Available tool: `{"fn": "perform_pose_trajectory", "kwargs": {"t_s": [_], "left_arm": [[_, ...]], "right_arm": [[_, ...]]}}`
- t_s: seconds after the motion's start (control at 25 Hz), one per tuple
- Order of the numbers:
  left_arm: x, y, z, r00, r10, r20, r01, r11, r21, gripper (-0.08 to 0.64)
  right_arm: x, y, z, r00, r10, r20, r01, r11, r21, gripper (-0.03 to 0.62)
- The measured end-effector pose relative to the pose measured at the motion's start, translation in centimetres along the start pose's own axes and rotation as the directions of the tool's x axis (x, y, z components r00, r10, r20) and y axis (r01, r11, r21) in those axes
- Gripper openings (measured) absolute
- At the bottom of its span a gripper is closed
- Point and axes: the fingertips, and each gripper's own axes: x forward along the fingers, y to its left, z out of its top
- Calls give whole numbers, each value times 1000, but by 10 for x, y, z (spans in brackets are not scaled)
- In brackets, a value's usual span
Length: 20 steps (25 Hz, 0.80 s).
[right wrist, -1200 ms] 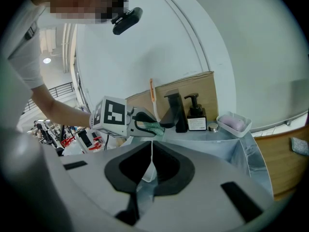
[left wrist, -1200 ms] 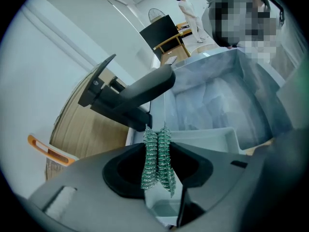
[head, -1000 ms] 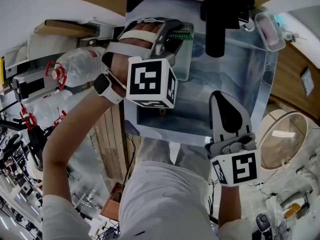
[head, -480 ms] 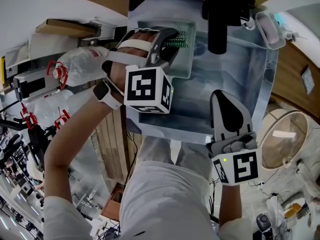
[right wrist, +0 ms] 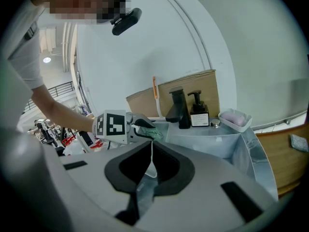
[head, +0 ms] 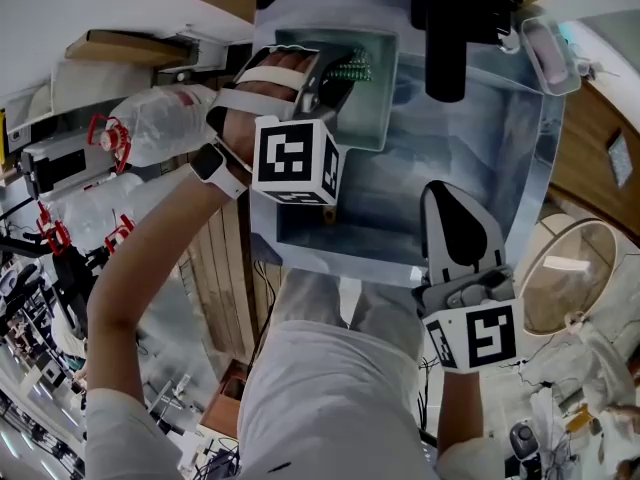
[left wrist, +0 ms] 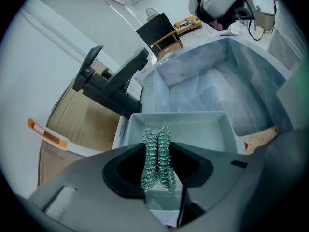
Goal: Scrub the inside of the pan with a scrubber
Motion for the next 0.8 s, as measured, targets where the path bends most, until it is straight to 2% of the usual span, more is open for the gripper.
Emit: {"fn": "perform_pose_trajectory", "kwargs": {"t_s": [0.24, 0.36, 0.64, 0.8], "left_arm": [[-1, 16, 17, 995, 78, 59, -76, 996, -49, 160], [2, 18, 25, 994, 85, 66, -81, 995, -60, 160], [5, 21, 21, 996, 84, 33, -84, 996, 6, 158], [2, 22, 8, 996, 83, 12, -83, 997, 6, 158]], "right_arm": [[4, 3, 1, 1000, 8, 5, -8, 1000, 2, 9], [4, 4, 3, 1000, 13, 6, -13, 1000, 0, 9], [0, -4, 2, 1000, 3, 4, -3, 1000, -1, 9], [0, -4, 2, 1000, 6, 3, -6, 1000, -1, 9]]}}
